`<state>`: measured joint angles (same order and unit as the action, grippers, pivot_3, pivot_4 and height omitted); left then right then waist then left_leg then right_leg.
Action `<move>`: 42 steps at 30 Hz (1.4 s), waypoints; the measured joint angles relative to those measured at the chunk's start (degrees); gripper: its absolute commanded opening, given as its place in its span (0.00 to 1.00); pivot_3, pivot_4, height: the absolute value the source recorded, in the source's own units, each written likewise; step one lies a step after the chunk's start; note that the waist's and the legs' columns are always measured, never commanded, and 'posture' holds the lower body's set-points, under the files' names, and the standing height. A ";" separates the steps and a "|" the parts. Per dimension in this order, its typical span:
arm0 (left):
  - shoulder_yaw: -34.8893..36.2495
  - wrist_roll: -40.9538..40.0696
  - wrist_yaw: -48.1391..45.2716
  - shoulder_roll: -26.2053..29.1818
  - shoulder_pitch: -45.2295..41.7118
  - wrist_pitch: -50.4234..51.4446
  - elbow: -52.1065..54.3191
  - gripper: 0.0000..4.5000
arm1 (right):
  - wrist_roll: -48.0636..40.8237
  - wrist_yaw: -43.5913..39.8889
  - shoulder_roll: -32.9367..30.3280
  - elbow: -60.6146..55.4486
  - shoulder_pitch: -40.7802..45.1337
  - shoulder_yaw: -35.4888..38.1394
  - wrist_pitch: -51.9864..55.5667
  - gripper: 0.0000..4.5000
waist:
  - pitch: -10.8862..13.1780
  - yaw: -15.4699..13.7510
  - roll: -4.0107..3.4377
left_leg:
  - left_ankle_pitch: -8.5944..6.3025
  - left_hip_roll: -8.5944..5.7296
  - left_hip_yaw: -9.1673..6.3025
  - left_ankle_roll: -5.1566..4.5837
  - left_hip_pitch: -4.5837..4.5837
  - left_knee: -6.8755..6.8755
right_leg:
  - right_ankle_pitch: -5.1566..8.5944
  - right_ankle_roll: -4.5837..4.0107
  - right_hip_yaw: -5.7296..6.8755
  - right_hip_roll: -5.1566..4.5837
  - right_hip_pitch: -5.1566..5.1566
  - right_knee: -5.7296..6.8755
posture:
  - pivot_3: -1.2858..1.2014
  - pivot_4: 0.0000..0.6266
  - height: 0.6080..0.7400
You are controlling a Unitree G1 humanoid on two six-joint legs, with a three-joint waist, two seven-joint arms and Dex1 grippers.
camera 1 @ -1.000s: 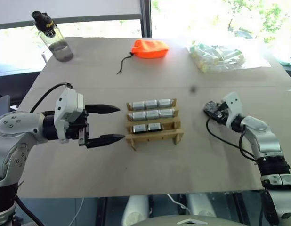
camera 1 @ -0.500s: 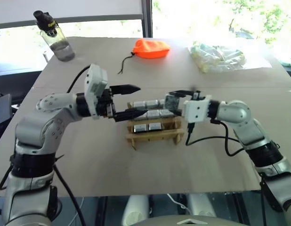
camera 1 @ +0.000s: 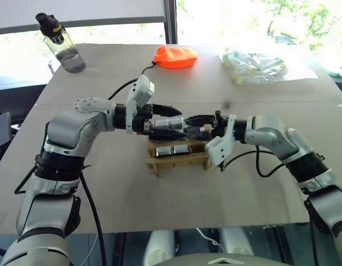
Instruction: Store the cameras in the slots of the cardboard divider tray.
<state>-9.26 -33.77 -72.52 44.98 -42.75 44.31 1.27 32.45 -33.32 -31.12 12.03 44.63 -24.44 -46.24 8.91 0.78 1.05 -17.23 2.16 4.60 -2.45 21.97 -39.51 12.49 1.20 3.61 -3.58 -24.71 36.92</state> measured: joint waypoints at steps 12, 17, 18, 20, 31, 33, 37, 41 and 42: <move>-2.74 2.81 1.08 -1.85 -4.08 6.24 -2.28 1.00 | 3.11 2.57 2.05 0.25 1.22 -1.89 -2.81 0.44 | 0.00 0.00 0.00 | 0.00 0.00 -0.01 0.00 0.01 -0.02 | 0.00 0.00 0.00 -0.01 0.00 0.00 | 0.52 0.24 0.89; -2.74 3.16 0.94 -1.87 -4.19 6.93 -2.14 1.00 | 3.32 2.57 2.12 0.44 1.22 -2.08 -2.59 0.44 | 0.00 -0.01 0.00 | 0.00 0.00 -0.01 0.00 0.01 -0.03 | 0.00 0.00 0.00 -0.01 0.00 0.01 | 0.52 0.24 0.89; -2.76 3.18 0.83 -1.86 -4.19 7.02 -2.01 1.00 | 3.38 2.58 2.15 0.52 1.23 -2.08 -2.56 0.44 | 0.00 -0.01 0.00 | 0.00 0.00 -0.01 0.00 0.01 -0.03 | 0.00 0.00 0.00 -0.01 0.00 0.02 | 0.52 0.24 0.89; -3.04 3.25 0.20 -1.75 -4.19 7.08 -1.71 0.82 | 3.62 2.71 2.22 0.72 1.30 -2.08 -2.50 0.44 | 0.00 -0.02 0.00 | 0.00 0.00 -0.01 0.00 0.01 -0.03 | 0.00 0.00 0.00 -0.01 0.00 0.02 | 0.52 0.24 0.89; -4.34 4.78 0.01 -0.72 -4.12 8.00 0.42 0.19 | 4.13 3.59 2.71 2.01 1.73 -2.54 -1.82 0.77 | 0.00 -0.03 -0.01 | 0.00 0.00 -0.01 0.00 0.00 -0.05 | 0.00 0.00 -0.01 -0.01 0.01 0.03 | 0.52 0.24 0.89; -4.52 4.34 -0.61 -1.08 -4.06 8.21 0.41 0.18 | 3.41 3.48 2.41 1.98 1.58 -2.38 -0.96 0.99 | 0.00 -0.13 0.00 | 0.00 0.00 -0.02 0.00 0.02 -0.06 | 0.00 0.00 0.00 -0.03 0.01 0.03 | 0.52 0.24 0.89; -4.52 4.18 -1.34 -1.68 -4.11 8.10 0.55 0.18 | -7.73 -0.56 1.82 -0.61 -2.49 0.17 5.45 1.00 | 0.01 -0.21 0.00 | 0.00 0.00 -0.09 0.00 0.06 -0.06 | 0.00 0.00 0.06 -0.04 0.02 0.00 | 0.52 0.24 0.89; -4.52 3.88 -1.46 -2.31 -3.68 7.77 1.13 0.18 | -24.18 -9.59 -3.79 -8.75 -11.11 4.43 17.87 1.00 | 0.01 -0.55 0.00 | 0.00 -0.01 -0.18 -0.01 0.10 -0.07 | 0.00 0.00 0.13 -0.10 0.07 -0.07 | 0.52 0.24 0.89; -4.47 3.85 -1.45 -2.44 -3.23 7.50 1.60 0.18 | -29.67 -12.29 -5.94 -11.95 -14.98 6.21 22.99 1.00 | 0.01 -0.57 0.00 | 0.00 -0.01 -0.21 -0.01 0.09 -0.07 | 0.00 0.00 0.15 -0.10 0.09 -0.07 | 0.52 0.24 0.89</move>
<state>-13.74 -29.92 -73.97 42.55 -45.98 51.80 2.87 2.78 -45.61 -37.07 0.08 29.66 -18.23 -23.25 8.92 0.21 1.06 -17.23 2.15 4.39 -2.46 22.06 -39.58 12.48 1.20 3.76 -3.68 -24.62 36.84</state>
